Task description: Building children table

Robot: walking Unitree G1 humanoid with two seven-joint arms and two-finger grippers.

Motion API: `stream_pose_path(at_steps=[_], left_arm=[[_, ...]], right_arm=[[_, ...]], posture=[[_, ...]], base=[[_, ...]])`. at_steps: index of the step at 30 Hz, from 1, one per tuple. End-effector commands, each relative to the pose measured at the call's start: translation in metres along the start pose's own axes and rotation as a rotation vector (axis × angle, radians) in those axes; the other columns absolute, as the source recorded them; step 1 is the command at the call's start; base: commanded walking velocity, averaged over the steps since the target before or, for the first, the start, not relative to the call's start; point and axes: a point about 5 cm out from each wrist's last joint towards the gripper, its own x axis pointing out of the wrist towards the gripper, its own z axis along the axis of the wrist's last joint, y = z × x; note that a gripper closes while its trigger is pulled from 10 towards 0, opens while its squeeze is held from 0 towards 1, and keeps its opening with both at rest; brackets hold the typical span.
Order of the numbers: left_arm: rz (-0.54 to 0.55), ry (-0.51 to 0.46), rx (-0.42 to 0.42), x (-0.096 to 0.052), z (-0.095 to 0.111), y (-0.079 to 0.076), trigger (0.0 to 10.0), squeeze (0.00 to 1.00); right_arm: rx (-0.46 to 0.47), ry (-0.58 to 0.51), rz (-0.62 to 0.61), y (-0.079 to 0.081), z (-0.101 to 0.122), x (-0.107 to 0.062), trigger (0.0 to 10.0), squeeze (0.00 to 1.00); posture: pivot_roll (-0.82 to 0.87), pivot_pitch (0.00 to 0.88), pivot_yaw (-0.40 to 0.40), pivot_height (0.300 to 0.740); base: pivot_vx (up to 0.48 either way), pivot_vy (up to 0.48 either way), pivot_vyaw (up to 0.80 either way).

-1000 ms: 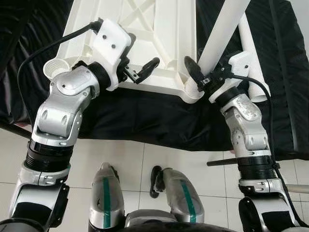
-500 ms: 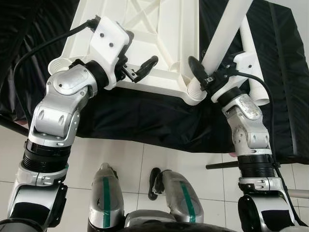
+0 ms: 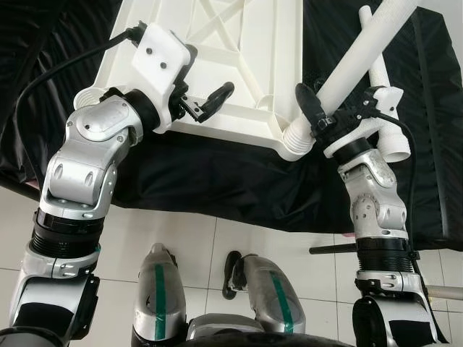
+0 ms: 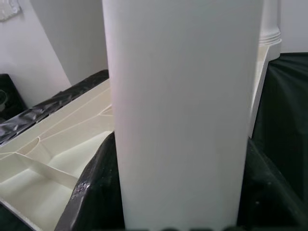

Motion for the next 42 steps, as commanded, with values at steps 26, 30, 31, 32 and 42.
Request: stream_pose_path(at_steps=[26,30,31,32,42], left_arm=[[0.016,-0.009,0.012,-0.001,0.006,0.002,10.0,0.00],[0.015,-0.008,0.009,-0.001,0.006,0.002,10.0,0.00],[0.015,-0.008,0.009,-0.001,0.006,0.002,10.0,0.00],[0.015,-0.008,0.009,-0.001,0.006,0.002,10.0,0.00],[-0.016,-0.005,-0.027,0.002,0.004,-0.002,10.0,0.00]], right_arm=[[-0.282,0.119,-0.010,0.009,-0.047,-0.045,10.0,0.00],[-0.267,0.101,-0.037,0.007,-0.045,-0.041,10.0,0.00],[-0.267,0.101,-0.037,0.007,-0.045,-0.041,10.0,0.00],[-0.267,0.101,-0.037,0.007,-0.045,-0.041,10.0,0.00],[-0.128,0.008,-0.009,0.006,-0.002,-0.006,10.0,0.00]], posture=[[0.14,0.150,-0.075,0.740],[0.14,0.150,-0.075,0.740],[0.14,0.150,-0.075,0.740],[0.14,0.150,-0.075,0.740],[0.13,0.133,-0.080,0.740]], base=[[0.000,0.000,0.00],[0.000,0.000,0.00],[0.000,0.000,0.00],[0.000,0.000,0.00],[0.000,0.000,0.00]])
